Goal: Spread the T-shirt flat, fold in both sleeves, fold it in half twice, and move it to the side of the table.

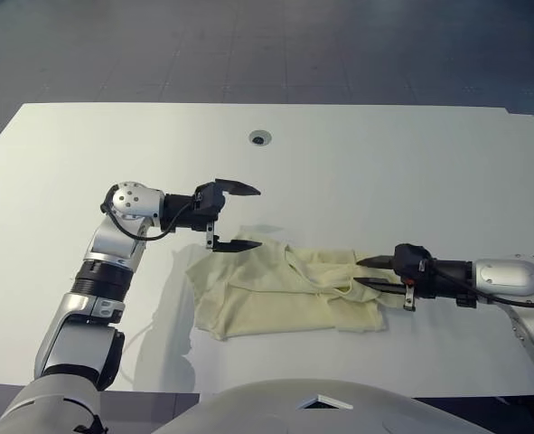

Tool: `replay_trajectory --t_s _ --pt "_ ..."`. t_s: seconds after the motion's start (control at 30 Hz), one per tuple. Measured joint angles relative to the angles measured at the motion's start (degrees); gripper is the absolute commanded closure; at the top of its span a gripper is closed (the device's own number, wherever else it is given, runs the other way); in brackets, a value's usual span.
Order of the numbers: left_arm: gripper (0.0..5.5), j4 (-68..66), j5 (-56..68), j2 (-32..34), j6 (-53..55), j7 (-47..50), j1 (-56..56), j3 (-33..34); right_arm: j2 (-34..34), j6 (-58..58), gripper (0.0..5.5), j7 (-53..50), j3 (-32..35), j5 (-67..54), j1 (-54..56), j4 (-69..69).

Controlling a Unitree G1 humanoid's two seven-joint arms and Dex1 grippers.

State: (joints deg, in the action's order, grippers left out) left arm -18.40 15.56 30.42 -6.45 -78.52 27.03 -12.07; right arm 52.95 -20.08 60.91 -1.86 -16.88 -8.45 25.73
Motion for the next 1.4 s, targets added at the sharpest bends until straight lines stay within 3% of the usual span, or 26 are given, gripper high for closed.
replay_trajectory --t_s 0.13,0.3,0.93,1.4 --pt "0.1 -0.9 -0.9 -0.6 -0.2 0.0 0.2 -0.9 0.0 -0.4 5.42 0.0 -1.2 1.3 1.9 -1.7" --pt "0.1 -2.1 -1.9 -1.7 -0.7 0.0 1.3 -1.3 0.0 -1.1 5.48 -0.2 -1.6 1.9 3.0 -2.5" --pt "0.1 -3.6 -3.0 -2.3 -1.0 -1.0 1.3 -2.0 0.0 -3.6 2.65 1.1 -0.5 -0.8 3.2 -2.3" --pt "0.1 -4.3 -3.5 -2.4 -1.2 -0.9 1.3 -2.2 0.0 -4.5 4.76 1.3 -2.3 -0.3 2.8 -2.4"
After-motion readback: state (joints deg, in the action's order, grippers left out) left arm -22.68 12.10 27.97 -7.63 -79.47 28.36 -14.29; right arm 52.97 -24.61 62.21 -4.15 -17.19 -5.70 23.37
